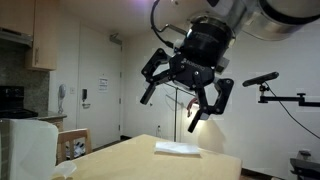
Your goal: Move the pack of marshmallows slightly to the right and put the one that's near the wallet in it
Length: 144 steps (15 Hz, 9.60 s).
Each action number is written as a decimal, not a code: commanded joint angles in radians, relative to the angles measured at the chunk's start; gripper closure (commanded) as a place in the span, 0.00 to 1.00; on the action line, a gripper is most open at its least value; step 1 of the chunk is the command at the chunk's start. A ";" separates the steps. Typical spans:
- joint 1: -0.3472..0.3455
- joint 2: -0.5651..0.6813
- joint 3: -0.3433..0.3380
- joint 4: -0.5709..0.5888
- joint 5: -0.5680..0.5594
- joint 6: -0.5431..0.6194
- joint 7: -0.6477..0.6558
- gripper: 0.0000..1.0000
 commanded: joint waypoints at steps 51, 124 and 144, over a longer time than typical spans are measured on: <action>-0.703 0.611 0.594 0.662 -0.201 -0.447 -0.033 0.00; -0.581 1.177 0.566 1.372 -0.508 -0.524 -0.163 1.00; -0.440 0.877 0.306 1.018 -0.719 -0.487 0.461 1.00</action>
